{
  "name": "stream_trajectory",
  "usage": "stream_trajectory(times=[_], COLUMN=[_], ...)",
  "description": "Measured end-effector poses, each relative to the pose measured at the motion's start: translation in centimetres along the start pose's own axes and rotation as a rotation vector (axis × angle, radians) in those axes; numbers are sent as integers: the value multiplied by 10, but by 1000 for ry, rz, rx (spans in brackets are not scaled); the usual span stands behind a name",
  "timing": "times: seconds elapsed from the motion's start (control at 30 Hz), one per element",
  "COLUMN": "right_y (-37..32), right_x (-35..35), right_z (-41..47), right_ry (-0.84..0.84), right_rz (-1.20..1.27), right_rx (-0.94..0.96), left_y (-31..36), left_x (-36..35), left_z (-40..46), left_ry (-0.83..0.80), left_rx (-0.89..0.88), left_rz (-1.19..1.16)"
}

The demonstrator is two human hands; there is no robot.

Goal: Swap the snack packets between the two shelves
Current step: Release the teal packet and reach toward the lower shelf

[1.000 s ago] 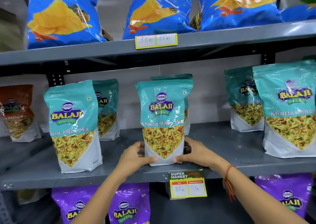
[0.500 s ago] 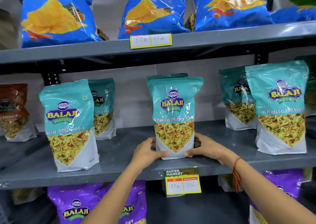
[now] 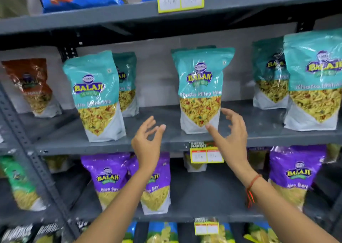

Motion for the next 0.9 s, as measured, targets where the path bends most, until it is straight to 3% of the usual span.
stream_trajectory(times=[0.17, 0.27, 0.4, 0.53, 0.6, 0.73, 0.9], right_y=[-14, 20, 128, 212, 238, 290, 280], right_x=[-37, -76, -147, -203, -224, -255, -234], right_z=[-75, -112, -155, -201, -222, -252, -239], right_ry=[-102, -249, -559, -845, -942, -970, -883], right_rz=[-28, -31, -95, -87, -86, 22, 66], right_rx=[190, 197, -209, -566, -651, -710, -769], left_y=[-67, -133, -230, -290, -311, -328, -340], left_x=[53, 79, 98, 82, 76, 73, 59], left_z=[-33, -61, -100, -128, -130, -128, -133], left_ry=[127, 97, -104, -357, -435, -456, -506], left_rx=[117, 247, 473, 753, 795, 741, 643], left_rz=[8, 125, 323, 226, 232, 328, 338])
Point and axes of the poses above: each hand's wrist, its own z-axis towards the middle knuckle, its own x-axis out of the back of the hand, y = z × x, the point moved 8 cm from there along z, towards the middle knuckle, and after that the axes turned 3 degrees about -x, right-handed, at the moved point
